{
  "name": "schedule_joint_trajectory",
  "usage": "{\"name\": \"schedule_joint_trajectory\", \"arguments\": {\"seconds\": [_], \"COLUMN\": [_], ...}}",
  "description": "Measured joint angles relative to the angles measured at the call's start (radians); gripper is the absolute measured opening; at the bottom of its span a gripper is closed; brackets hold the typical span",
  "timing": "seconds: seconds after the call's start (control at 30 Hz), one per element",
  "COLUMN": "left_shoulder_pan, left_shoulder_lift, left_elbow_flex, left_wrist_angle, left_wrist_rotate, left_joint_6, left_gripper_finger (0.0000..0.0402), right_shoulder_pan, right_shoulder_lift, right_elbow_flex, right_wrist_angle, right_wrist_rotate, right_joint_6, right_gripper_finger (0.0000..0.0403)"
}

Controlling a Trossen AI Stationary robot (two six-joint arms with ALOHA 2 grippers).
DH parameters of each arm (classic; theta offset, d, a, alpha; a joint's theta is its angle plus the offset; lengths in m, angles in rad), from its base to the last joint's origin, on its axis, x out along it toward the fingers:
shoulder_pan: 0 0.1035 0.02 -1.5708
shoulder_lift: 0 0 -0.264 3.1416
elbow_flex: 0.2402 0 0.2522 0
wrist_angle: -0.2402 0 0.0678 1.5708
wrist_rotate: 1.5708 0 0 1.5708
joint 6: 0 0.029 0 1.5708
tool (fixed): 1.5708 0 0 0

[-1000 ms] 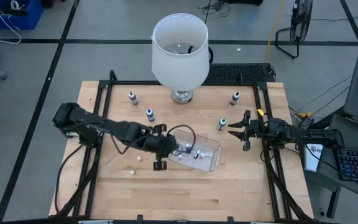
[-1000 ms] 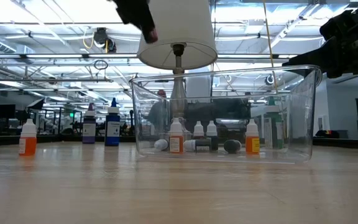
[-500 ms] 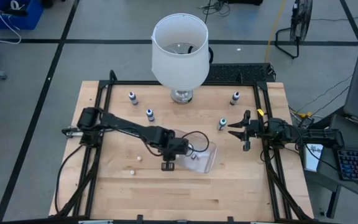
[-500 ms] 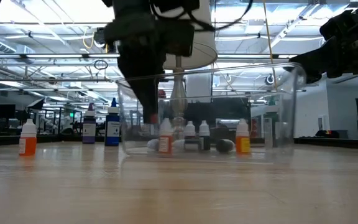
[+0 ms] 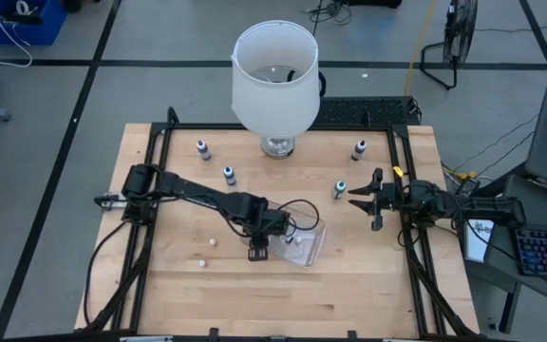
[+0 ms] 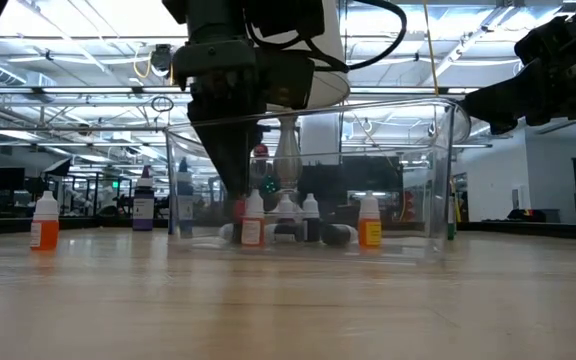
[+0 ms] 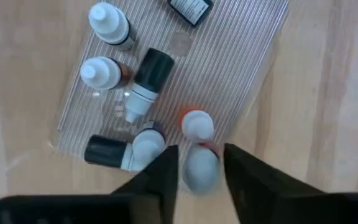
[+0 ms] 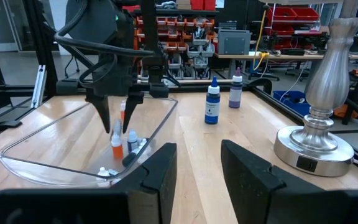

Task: Pick & Place food coloring
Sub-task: Put the red food coloring bottle into the transparent bin, then put the yellow food coloring bottle into the transparent bin

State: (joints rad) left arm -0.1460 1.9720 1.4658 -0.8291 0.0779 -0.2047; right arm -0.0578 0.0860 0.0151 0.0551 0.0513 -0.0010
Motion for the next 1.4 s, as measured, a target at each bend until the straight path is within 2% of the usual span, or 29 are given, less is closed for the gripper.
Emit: {"name": "schedule_joint_trajectory", "arguments": {"seconds": [0.13,0.33,0.63,0.73,0.9,1.03,1.13,1.27,1.4], "left_shoulder_pan": [0.0,0.0,0.002,-0.004,-0.057,-0.152,-0.228,-0.287,-0.293], "left_shoulder_lift": [0.0,-0.026,-0.155,-0.215,-0.289,-0.309,-0.306,-0.307,-0.307], "left_elbow_flex": [0.0,0.0,0.0,0.0,0.0,0.0,0.0,-0.037,-0.142], "left_wrist_angle": [0.006,0.017,0.012,-0.037,-0.256,-0.401,-0.441,-0.434,-0.433], "left_wrist_rotate": [0.001,0.001,-0.017,-0.026,-0.064,-0.212,-0.287,-0.288,-0.256], "left_joint_6": [-0.027,-0.033,-0.043,-0.094,-0.276,-0.445,-0.57,-0.741,-0.907], "left_gripper_finger": [0.0176,0.0199,0.0189,0.0181,0.0167,0.0154,0.0146,0.0139,0.0145], "right_shoulder_pan": [0.0,0.0,0.0,0.0,0.0,0.0,0.0,0.0,0.0], "right_shoulder_lift": [0.0,0.0,0.0,0.0,0.0,0.0,0.0,0.0,0.0], "right_elbow_flex": [0.0,0.0,0.0,0.0,0.0,0.0,0.0,0.0,0.0], "right_wrist_angle": [0.0,0.0,0.0,0.0,0.0,0.0,0.0,0.0,0.0], "right_wrist_rotate": [0.0,0.0,0.0,0.0,0.0,0.0,0.0,0.0,0.0], "right_joint_6": [0.0,0.0,0.0,0.0,0.0,0.0,0.0,0.0,0.0], "right_gripper_finger": [0.0114,0.0114,0.0114,0.0114,0.0114,0.0114,0.0114,0.0114,0.0114]}}
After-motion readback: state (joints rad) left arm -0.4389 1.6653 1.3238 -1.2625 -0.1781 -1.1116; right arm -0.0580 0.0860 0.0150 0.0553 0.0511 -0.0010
